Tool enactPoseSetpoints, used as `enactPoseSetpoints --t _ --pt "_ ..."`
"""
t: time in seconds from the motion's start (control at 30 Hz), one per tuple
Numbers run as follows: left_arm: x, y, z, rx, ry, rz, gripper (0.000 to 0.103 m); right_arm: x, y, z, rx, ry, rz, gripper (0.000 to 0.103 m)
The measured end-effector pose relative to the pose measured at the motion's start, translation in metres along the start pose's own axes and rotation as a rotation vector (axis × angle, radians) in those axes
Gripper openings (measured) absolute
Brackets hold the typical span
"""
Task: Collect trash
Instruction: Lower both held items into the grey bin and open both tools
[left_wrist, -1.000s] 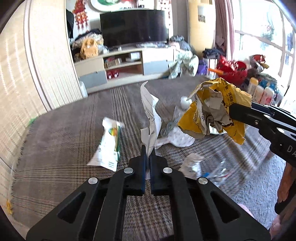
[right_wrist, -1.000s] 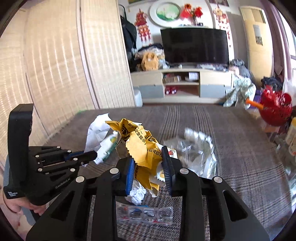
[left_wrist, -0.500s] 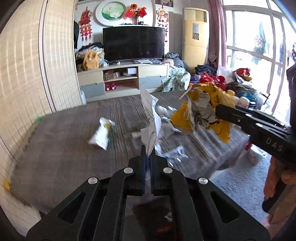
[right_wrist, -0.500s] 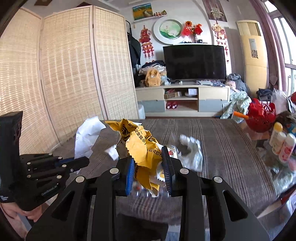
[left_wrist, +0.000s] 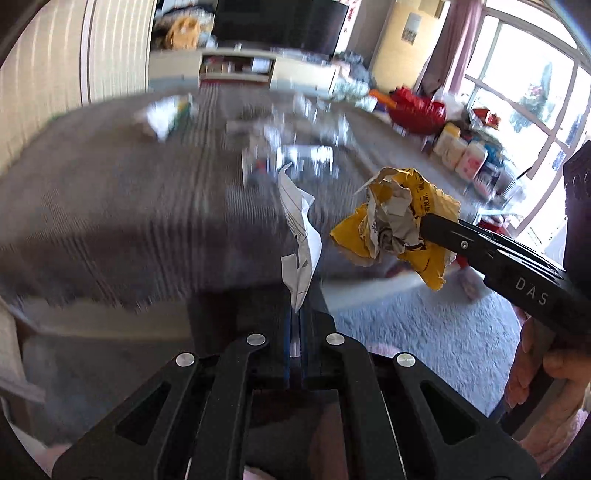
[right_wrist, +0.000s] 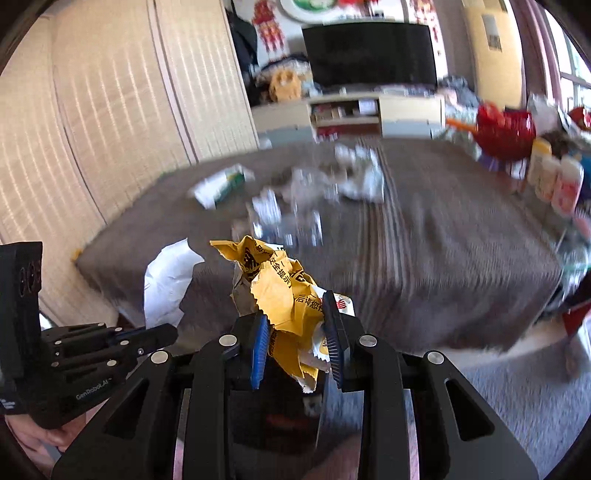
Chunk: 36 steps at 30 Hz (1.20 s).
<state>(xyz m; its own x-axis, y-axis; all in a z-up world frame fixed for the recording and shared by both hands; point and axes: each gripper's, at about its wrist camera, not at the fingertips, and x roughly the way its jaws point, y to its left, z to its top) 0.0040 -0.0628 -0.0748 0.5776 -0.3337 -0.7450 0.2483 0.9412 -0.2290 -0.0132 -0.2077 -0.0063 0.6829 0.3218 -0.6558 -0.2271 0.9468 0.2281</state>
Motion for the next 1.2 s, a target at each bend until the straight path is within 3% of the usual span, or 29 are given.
enactPoseSetpoints --t 0.23,0.43,0.67,0.97,1.07,1.1,1.2 --pt "0.043 0.007 -0.028 -0.009 0.119 0.035 0.003 0.051 -0.006 -0.044 0.047 0.166 -0.009 0.029" --pt "0.072 0.016 -0.041 -0.011 0.183 0.047 0.003 0.078 -0.009 -0.058 0.097 0.252 -0.006 0.029" --pt "0.088 0.027 -0.050 -0.013 0.236 0.044 0.003 0.100 -0.005 -0.060 0.117 0.306 0.006 0.029" --pt "0.087 0.039 -0.055 -0.039 0.239 0.077 0.007 0.105 0.000 -0.052 0.124 0.309 0.026 0.037" --pt "0.082 0.046 -0.054 -0.054 0.233 0.085 0.020 0.104 -0.001 -0.049 0.127 0.302 0.015 0.047" --pt "0.079 0.051 -0.053 -0.058 0.229 0.084 0.030 0.103 -0.002 -0.048 0.132 0.294 0.011 0.055" --pt "0.071 0.056 -0.055 -0.062 0.214 0.088 0.047 0.098 -0.005 -0.045 0.140 0.278 0.002 0.069"
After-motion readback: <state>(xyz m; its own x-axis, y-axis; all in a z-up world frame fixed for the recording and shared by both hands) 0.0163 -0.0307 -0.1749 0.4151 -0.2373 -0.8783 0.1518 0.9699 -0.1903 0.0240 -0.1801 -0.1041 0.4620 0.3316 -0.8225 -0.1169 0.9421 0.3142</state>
